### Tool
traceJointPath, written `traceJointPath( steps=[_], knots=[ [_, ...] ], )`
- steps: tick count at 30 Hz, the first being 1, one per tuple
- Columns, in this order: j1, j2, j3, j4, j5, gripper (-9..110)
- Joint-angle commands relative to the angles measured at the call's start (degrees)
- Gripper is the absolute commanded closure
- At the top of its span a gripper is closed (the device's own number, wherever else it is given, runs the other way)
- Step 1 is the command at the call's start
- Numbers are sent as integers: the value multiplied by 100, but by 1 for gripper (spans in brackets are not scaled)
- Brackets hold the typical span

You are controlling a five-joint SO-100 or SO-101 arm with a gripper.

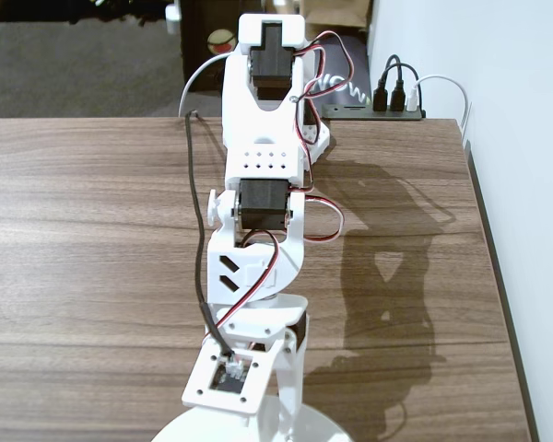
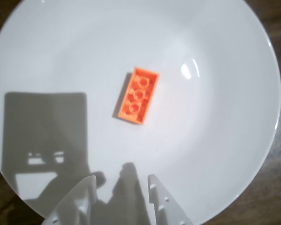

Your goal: Grasp a lego block and put it on the plate.

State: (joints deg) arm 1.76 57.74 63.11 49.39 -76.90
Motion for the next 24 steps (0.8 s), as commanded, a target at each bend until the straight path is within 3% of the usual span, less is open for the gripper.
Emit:
traceJointPath(
  steps=[1,7,10,24],
  knots=[
    [-9,439,-193,141,211,87],
    [-18,1107,387,202,554,89],
    [-9,1494,694,193,809,101],
    [53,3454,2909,-18,2751,101]
  ],
)
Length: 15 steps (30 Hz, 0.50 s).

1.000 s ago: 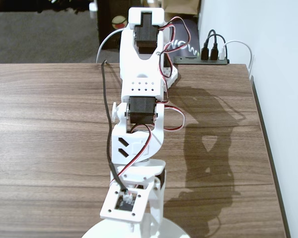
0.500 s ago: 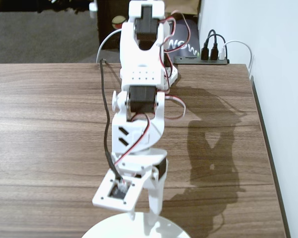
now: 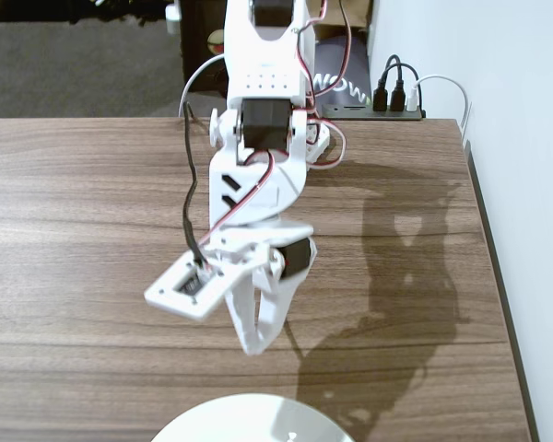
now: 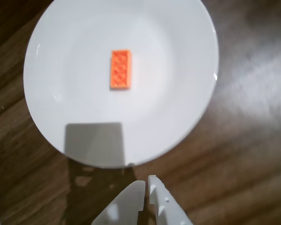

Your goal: Grasp a lego block and put it on the plate.

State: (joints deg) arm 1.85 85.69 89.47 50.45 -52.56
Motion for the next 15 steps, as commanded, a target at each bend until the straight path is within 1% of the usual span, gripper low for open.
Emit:
traceJointPath(
  steps=[1,10,15],
  knots=[
    [44,853,536,-176,422,101],
    [123,2900,2874,-677,1389,101],
    [167,3964,3823,-589,2461,101]
  ],
)
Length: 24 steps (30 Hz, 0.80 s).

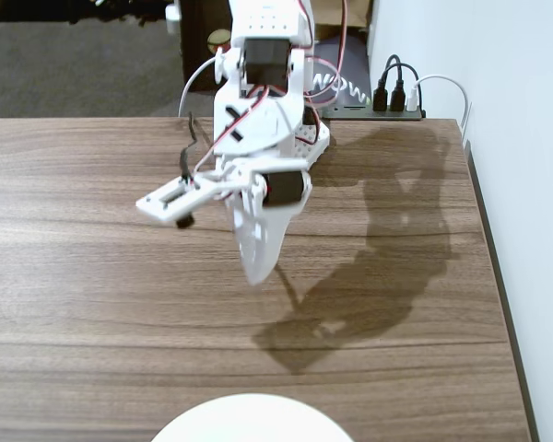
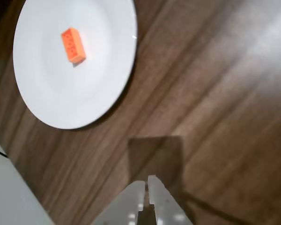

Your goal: Grasp a lego block and put it on the plate.

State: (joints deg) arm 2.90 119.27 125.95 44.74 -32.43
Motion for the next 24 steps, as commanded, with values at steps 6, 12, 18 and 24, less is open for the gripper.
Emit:
traceJointPath(
  steps=[6,12,18,24],
  knots=[
    [167,2021,1521,0,1345,101],
    [202,3129,2426,360,1775,101],
    [167,4034,2997,861,2057,101],
    [193,4878,3410,1354,2188,101]
  ],
)
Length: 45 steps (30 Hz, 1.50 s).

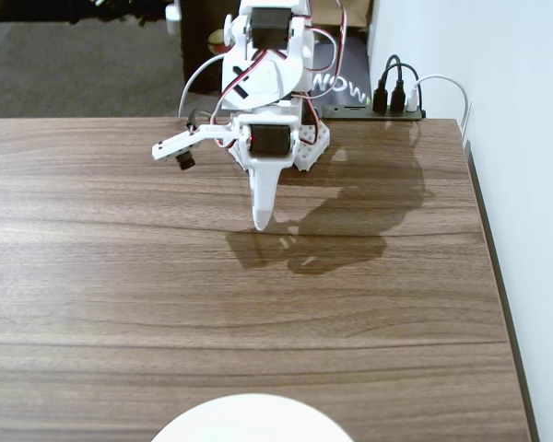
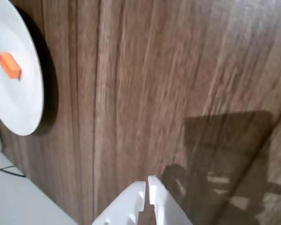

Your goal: Grasp a lego block and put it on the plate.

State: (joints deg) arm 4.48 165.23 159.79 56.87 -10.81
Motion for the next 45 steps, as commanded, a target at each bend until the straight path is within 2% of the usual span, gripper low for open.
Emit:
traceJointPath(
  steps=[1,20,45],
  knots=[
    [18,396,114,202,35,101],
    [-18,2303,747,1564,360,101],
    [-26,2320,756,1564,352,101]
  ],
)
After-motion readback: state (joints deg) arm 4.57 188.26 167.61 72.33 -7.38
